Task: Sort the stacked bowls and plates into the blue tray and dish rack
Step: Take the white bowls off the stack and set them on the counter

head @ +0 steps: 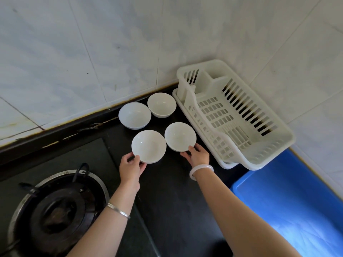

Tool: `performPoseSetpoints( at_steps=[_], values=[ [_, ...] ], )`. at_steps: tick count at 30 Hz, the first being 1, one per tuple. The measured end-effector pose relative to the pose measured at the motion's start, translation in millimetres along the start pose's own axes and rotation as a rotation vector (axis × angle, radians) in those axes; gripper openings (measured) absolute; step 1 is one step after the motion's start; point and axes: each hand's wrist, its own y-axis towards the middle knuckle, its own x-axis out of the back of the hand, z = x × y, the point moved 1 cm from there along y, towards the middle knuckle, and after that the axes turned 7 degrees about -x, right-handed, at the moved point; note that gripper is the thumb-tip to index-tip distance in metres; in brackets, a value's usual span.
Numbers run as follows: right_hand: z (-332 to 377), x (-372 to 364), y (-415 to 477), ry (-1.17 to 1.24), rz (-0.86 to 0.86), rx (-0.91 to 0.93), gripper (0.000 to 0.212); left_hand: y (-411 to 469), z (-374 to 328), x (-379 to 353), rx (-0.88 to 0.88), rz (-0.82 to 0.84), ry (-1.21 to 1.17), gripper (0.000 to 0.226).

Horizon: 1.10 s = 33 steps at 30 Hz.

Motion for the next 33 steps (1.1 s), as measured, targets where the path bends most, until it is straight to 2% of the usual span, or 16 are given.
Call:
performPoseSetpoints(
  at_steps=[16, 25, 29, 33],
  values=[
    [15.2, -30.5, 16.3, 0.002, 0.027, 0.006, 0.04, 8.2, -6.7, -14.8, 0.049, -0.046, -0.017, 0.02],
    [15.8, -25.6, 15.5, -0.088, 0.058, -0.036, 0.042, 6.8, -1.5, -12.0, -0.013, -0.059, -0.014, 0.021],
    [17.3, -19.9, 7.7, -0.188, 0.133, -0.046, 0.046, -0.5, 3.0, -10.5, -0.043, -0.007, -0.004, 0.035],
    [19.9, -6.2, -6.1, -0.318, 0.173, 0.004, 0.044, -14.6, 8.6, -8.0, -0.111, 0.069, 0.128, 0.049]
  ],
)
